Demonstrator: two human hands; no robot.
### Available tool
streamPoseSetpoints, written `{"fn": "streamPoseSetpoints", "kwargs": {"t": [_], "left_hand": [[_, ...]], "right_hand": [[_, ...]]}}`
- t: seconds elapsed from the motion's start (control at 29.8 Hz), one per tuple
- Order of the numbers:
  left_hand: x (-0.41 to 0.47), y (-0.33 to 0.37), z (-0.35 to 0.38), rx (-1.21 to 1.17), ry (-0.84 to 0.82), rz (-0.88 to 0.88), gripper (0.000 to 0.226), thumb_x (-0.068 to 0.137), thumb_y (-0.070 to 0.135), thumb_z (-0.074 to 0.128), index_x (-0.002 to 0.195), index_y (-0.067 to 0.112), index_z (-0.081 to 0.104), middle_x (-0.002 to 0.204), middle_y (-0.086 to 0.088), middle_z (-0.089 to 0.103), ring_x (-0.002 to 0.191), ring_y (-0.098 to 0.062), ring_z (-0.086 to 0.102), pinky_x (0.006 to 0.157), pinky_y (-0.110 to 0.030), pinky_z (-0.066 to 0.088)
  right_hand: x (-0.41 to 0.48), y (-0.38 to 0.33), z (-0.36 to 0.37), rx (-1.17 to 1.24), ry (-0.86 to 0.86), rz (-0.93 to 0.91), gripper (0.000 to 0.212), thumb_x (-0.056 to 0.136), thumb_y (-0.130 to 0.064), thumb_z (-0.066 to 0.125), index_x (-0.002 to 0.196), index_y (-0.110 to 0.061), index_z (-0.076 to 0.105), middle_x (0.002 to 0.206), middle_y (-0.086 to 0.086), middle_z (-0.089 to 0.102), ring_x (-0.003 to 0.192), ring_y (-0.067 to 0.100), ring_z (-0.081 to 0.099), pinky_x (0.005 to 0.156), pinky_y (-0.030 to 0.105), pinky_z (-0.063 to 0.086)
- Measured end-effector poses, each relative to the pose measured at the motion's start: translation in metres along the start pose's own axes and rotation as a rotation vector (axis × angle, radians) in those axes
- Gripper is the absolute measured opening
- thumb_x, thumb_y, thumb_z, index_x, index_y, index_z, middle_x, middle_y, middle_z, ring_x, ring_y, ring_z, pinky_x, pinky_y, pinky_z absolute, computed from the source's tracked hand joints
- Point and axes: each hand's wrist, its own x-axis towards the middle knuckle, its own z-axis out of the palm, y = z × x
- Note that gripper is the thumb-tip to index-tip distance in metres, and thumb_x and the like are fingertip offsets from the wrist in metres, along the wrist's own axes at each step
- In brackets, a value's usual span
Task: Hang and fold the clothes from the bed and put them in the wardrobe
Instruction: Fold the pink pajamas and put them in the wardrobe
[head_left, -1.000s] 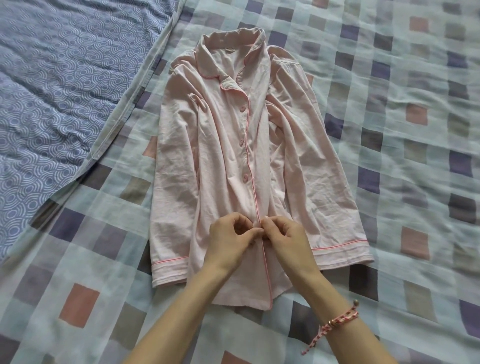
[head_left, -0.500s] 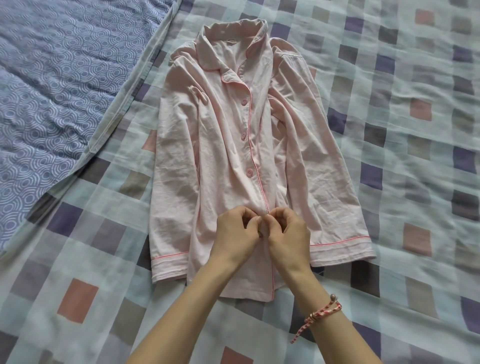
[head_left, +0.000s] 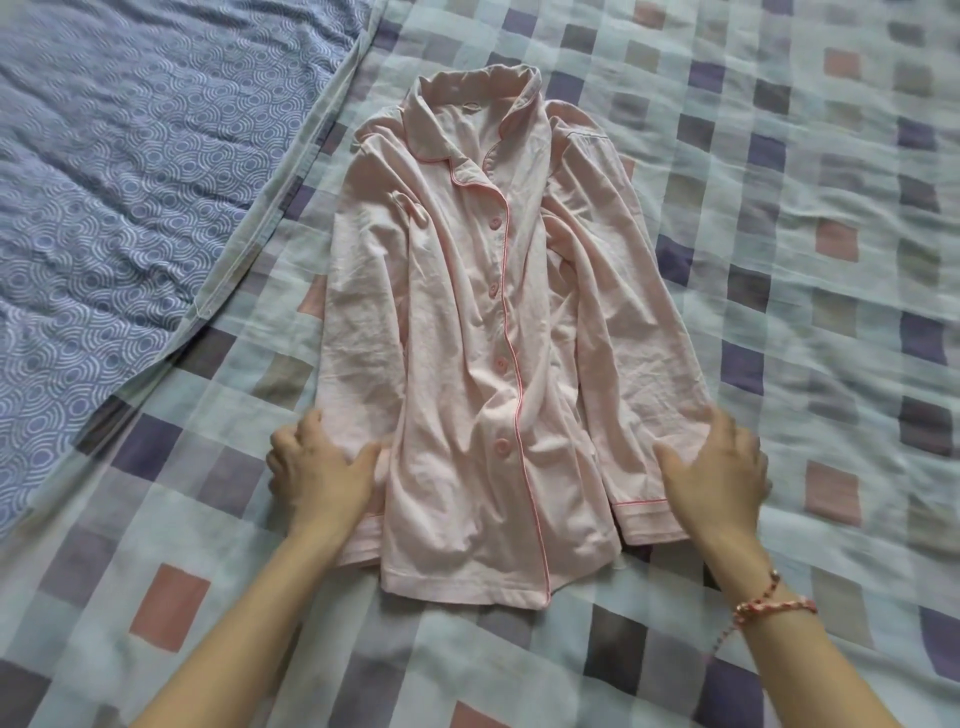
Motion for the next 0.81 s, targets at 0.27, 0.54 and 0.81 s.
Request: {"fn": "streamPoseSetpoints", "kwargs": {"t": [0.27,0.54,0.81], "left_hand": [[0.038,-0.028,-0.054,-0.058,-0.063,-0.025,0.035,0.087,0.015,0.060,0.055,0.006,0.047,0.060,-0.018,0.050,0.067,-0.031,0.048,0.059,-0.034,0.029],[0.185,-0.206,-0.061,0.141,0.316,0.116,0.041,0.078,0.039,0.048,0.113,0.018,0.052,0.106,-0.024,0.054,0.092,-0.049,0.055,0.070,-0.052,0.047],[-0.013,-0.050,-0.003,0.386,-0.340,0.619,0.076,0.061,0.040,0.050,0.133,0.019,0.041,0.123,-0.007,0.040,0.107,-0.036,0.054,0.082,-0.042,0.046]], "right_hand": [[0.063,0.015,-0.042,-0.196,-0.181,-0.074,0.023,0.090,-0.011,0.054,0.069,-0.004,0.059,0.079,0.021,0.061,0.077,0.034,0.056,0.067,0.037,0.043],[0.076,0.005,-0.085,0.252,0.283,-0.095,0.030,0.087,0.008,0.041,0.116,0.005,0.048,0.109,0.024,0.053,0.104,0.041,0.051,0.085,0.042,0.039],[-0.029,-0.004,0.019,-0.245,-0.376,-0.554,0.080,0.074,-0.048,0.068,0.140,-0.029,0.027,0.133,-0.001,0.033,0.122,0.018,0.033,0.103,0.027,0.027]]}}
